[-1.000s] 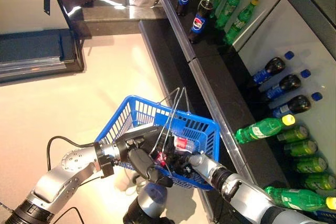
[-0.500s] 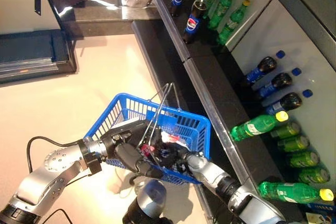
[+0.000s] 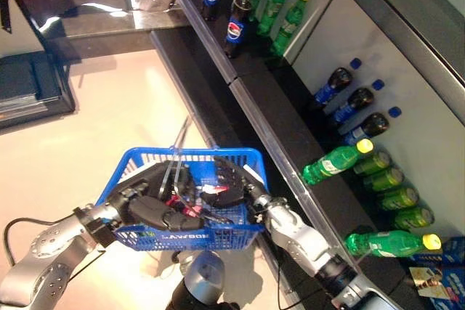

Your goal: Pick up the drink and place into the basket.

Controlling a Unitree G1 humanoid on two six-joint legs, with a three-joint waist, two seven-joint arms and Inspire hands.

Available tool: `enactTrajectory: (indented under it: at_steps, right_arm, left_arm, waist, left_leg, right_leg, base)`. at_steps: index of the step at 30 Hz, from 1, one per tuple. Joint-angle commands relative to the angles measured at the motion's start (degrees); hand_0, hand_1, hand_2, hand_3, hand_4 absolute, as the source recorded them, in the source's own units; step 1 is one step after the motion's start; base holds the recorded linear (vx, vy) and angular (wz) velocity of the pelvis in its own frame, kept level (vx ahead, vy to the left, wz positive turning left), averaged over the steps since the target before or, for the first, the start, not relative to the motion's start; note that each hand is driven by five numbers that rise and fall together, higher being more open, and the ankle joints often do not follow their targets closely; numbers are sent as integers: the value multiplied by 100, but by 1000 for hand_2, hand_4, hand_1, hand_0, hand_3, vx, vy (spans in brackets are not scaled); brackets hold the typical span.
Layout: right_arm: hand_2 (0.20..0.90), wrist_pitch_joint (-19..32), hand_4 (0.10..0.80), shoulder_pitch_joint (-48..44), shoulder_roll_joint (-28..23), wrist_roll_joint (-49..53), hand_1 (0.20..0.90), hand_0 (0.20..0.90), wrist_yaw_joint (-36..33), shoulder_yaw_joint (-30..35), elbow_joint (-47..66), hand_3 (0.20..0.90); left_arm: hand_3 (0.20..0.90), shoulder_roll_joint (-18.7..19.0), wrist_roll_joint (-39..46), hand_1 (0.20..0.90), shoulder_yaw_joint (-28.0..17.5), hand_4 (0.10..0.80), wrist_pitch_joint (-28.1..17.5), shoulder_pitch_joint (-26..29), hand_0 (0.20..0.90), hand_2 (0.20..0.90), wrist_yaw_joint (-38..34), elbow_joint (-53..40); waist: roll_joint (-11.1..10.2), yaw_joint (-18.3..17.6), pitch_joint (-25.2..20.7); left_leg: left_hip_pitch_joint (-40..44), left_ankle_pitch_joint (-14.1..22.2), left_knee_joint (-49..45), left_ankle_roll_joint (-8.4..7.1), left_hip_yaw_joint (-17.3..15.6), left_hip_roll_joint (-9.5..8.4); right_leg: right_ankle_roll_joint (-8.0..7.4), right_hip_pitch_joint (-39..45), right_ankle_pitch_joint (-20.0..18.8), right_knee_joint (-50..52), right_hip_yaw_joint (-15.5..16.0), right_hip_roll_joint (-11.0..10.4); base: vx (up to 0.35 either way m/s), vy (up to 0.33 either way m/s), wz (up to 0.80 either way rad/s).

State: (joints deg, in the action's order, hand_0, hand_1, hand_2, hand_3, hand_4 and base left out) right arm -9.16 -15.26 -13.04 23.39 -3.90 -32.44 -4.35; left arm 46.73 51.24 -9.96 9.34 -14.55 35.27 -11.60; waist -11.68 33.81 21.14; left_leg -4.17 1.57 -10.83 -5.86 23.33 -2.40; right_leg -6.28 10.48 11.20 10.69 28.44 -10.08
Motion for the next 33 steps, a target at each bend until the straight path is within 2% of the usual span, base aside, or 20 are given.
enactTrajectory:
  at_steps: [1,2,8,17,21,22,26,29,33]
  right_arm:
    - [900,373,800,369,-871,291,900,900,98,184,483,900]
    - [900,361,800,396,-913,329,900,900,140,252,603,900]
    - [900,493,800,622,-968,688,900,900,672,492,1218,900]
    - [900,455,800,920,-890,1352,900,900,1733,572,1392,900]
    - [900,197,800,1332,-788,1165,900,900,2368,523,1126,900]
    - [900,168,800,1470,-799,964,900,900,2563,487,1009,900]
    - [900,-27,800,1725,-901,634,900,900,2723,418,653,900]
    - [900,-22,800,1957,-879,357,900,900,2531,512,-144,900]
    - [900,128,800,2107,-634,79,900,900,2145,914,-1437,900]
  left_arm:
    - [200,-609,1887,300,-1768,100,-2098,760,300,300,401,-598]
    - [200,-657,1878,300,-1791,100,-2112,732,300,300,420,-487]
    - [200,-1089,1520,300,-1792,100,-2267,554,300,300,343,172]
    - [200,-1702,821,300,-1337,100,-2622,470,300,300,111,1157]
    - [200,-2166,466,300,-1013,100,-2843,392,300,300,-438,1602]
    - [200,-2248,302,300,-936,100,-3053,367,300,300,-614,1841]
    - [200,-2497,194,300,-743,100,-3303,316,300,300,-1210,2372]
    - [200,-2684,-249,300,-462,100,-3495,293,300,300,-1689,3157]
    - [200,-2882,-114,300,-375,100,-3435,298,300,300,-2003,3974]
  waist:
    - [430,-347,-1138]
    - [476,-377,-1157]
    - [533,-625,-1307]
    - [607,-1017,-1557]
    - [658,-1284,-1619]
    - [667,-1386,-1620]
    - [698,-1593,-1621]
    - [769,-1815,-1593]
    - [892,-2035,-1579]
  left_leg:
    - [202,-325,641,94,-542,158]
    - [145,-454,635,116,-552,139]
    - [221,-522,824,91,-764,242]
    - [217,-795,1253,31,-1184,402]
    - [180,-861,1373,9,-1480,492]
    - [182,-856,1386,0,-1588,521]
    - [214,-855,1439,-26,-1824,599]
    - [288,-831,1486,-53,-2066,672]
    - [347,-775,1497,-47,-2302,733]
  right_leg:
    - [113,287,-89,29,-186,143]
    - [120,248,-218,-10,-122,125]
    - [97,239,-291,-214,-257,163]
    - [30,192,-564,-694,-402,211]
    - [9,122,-686,-911,-523,223]
    - [5,88,-707,-937,-560,225]
    - [6,30,-779,-1048,-658,238]
    - [8,-1,-870,-1181,-767,247]
    - [-2,-53,-961,-1275,-841,224]
  base:
    - [-119,78,-20]
    - [-126,82,-21]
    - [-68,9,-16]
    - [-83,-19,-16]
    - [-118,-43,-17]
    - [-119,-50,-17]
    - [-83,-41,-35]
    - [-62,-18,-33]
    - [-39,28,-31]
